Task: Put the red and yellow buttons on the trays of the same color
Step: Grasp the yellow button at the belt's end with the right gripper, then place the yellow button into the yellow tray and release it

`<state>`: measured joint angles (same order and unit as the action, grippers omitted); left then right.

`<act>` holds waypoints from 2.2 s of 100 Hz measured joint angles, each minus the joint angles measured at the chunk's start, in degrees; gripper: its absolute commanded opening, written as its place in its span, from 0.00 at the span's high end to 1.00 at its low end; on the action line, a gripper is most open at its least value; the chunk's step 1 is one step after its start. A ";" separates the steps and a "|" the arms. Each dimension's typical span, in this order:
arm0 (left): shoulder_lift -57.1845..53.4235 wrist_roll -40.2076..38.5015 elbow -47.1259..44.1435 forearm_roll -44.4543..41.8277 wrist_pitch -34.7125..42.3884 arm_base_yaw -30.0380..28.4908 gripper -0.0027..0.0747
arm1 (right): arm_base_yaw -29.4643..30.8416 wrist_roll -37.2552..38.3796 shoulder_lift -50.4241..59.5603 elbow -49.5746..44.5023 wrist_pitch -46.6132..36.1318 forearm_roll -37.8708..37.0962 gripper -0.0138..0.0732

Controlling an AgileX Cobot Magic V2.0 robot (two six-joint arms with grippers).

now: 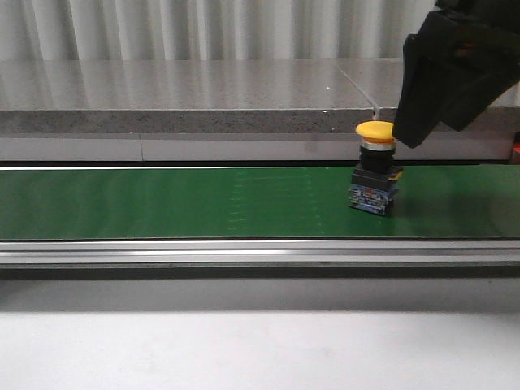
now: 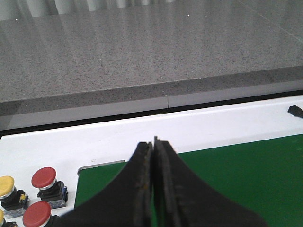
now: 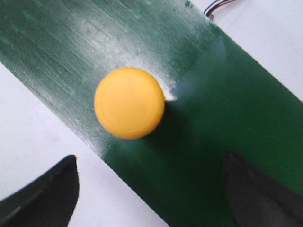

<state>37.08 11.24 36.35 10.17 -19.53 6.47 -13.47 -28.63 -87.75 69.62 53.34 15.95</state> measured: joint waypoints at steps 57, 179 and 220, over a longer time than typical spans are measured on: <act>0.00 0.00 0.00 0.00 0.00 0.00 0.99 | -0.38 -1.23 -4.18 0.00 -5.02 -2.28 0.14; 0.00 0.00 0.00 0.00 0.00 0.00 0.99 | 32.84 14.66 3.76 0.55 -0.63 -8.28 0.69; 0.00 0.00 0.00 0.00 0.00 0.00 0.99 | 55.18 22.56 2.94 0.55 -7.31 -9.14 0.69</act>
<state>37.08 11.24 36.35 10.17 -19.53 6.47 41.71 -6.07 -84.81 70.18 46.03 6.81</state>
